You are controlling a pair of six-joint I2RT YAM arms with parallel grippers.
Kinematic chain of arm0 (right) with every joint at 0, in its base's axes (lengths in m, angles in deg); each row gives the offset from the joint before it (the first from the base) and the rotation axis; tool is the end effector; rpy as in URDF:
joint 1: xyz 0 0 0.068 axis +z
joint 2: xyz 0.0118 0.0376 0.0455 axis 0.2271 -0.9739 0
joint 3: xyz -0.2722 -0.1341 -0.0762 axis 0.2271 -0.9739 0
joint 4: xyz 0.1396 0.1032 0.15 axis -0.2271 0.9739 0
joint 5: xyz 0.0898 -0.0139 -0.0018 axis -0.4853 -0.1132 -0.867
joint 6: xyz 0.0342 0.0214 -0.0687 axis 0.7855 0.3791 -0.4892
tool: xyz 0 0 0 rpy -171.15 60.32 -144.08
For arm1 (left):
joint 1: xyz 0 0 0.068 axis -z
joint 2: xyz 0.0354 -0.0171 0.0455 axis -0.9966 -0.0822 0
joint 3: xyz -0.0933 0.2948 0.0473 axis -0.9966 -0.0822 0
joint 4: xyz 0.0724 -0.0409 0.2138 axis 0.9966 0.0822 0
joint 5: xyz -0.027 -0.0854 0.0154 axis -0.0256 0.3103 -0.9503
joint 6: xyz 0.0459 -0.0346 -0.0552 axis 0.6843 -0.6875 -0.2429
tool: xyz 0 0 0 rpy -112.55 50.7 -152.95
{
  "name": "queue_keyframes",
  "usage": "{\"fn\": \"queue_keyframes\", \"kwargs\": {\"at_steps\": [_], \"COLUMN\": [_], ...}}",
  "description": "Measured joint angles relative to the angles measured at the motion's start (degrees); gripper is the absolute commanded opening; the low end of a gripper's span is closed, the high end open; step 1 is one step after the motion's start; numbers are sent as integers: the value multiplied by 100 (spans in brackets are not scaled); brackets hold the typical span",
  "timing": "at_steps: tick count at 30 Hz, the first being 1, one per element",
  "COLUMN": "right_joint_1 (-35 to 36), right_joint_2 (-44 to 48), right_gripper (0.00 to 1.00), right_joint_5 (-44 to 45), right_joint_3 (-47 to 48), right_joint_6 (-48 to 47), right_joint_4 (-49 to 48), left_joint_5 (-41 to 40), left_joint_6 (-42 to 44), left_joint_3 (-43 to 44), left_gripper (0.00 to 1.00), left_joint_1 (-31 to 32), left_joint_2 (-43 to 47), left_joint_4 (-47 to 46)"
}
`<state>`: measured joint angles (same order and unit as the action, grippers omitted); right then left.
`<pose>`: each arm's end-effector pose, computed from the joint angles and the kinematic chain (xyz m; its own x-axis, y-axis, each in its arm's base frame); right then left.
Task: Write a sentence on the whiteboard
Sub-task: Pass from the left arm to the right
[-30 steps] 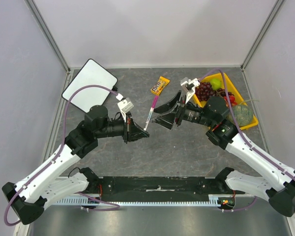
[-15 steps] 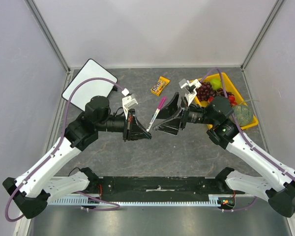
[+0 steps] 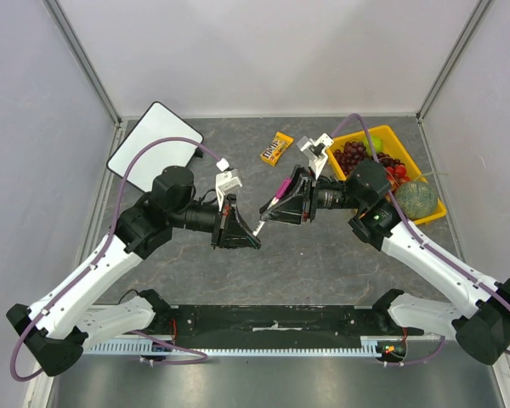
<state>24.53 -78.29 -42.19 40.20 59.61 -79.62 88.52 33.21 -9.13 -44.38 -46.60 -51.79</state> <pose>0.1376 0.1755 0.4303 -0.6311 0.0783 -0.7717 -0.7753 -0.0951 0.6244 0.0864 -0.1442 0.4023 -0.5290 0.2307 -0.8166 0.8472 0.0890 -0.5237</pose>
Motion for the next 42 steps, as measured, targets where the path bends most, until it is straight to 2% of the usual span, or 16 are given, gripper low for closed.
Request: {"fn": "queue_keyframes", "kwargs": {"at_steps": [3,10,13,15,18,26,35,41,42], "right_joint_1": [0,0,0,0,0,0,11,42,50], "right_joint_2": [-2,2,2,2,2,9,9,9,9], "right_gripper": [26,25,22,24,34,35,24,24,21], "right_joint_5": [-116,-258,-295,-332,-382,-520,-555,-542,-540], "right_joint_3": [0,0,-4,-11,-15,-15,-22,-72,-81], "right_joint_6": [22,9,-13,-46,-83,-195,-186,-186,-186], "right_joint_4": [-26,-31,-26,-26,-15,195,214,232,229], "left_joint_5": [20,26,28,33,31,33,57,166,175], "left_joint_6": [15,37,57,57,63,101,103,101,101], "left_joint_3": [0,0,0,0,0,0,0,-2,-2], "left_gripper": [2,2,2,2,2,2,2,2,2], "left_joint_1": [-2,-2,-2,-2,-2,-2,-2,-2,-2], "left_joint_2": [-39,-44,-44,-44,-44,-44,-72,-118,-122], "left_joint_4": [15,57,76,92,107,120,138,199,214]}}
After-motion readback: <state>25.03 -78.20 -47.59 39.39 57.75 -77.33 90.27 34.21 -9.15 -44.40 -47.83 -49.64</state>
